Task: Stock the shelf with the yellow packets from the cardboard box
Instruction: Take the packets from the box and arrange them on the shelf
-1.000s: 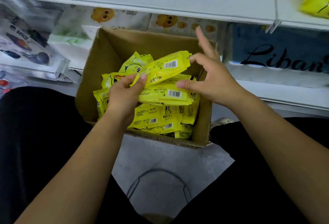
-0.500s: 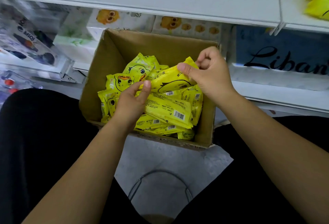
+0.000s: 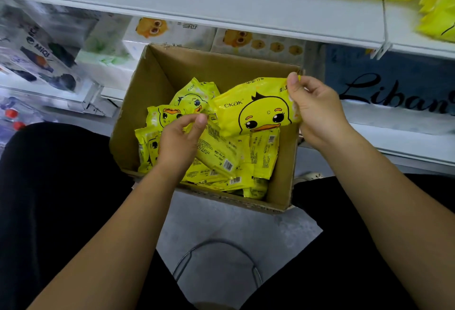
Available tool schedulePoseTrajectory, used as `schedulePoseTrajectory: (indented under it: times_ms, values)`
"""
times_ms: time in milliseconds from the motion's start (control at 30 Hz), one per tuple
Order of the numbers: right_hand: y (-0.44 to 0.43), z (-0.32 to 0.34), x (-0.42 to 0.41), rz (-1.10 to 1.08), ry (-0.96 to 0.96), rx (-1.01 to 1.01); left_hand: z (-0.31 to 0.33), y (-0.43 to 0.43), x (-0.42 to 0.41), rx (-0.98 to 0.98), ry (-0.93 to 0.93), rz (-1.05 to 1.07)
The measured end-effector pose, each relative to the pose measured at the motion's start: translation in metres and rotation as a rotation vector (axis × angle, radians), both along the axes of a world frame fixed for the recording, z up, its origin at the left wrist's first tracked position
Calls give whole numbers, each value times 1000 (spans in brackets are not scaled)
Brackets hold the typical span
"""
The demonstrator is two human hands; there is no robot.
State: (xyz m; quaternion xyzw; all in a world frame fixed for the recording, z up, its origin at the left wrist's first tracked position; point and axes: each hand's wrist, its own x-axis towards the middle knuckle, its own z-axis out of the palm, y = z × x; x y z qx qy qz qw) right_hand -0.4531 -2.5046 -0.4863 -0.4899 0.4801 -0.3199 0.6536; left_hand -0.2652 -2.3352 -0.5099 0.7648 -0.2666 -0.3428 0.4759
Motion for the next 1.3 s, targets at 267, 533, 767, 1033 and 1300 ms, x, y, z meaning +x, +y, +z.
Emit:
schedulePoseTrajectory:
  times_ms: [267, 533, 767, 1033, 1300]
  values:
    - [5, -12, 2, -37, 53, 161, 23, -15, -14, -175, -59, -82]
    - [5, -8, 0, -59, 70, 162, 21, -15, -20, -175, -130, -32]
    - [14, 3, 2, -114, 136, 6, 21, -4, -19, -154, -145, 48]
    - [18, 4, 8, -108, 81, 6, 36, -2, -15, -179, -60, 147]
    - [6, 8, 0, -184, -146, 305, 28, -4, -33, -38, 218, 72]
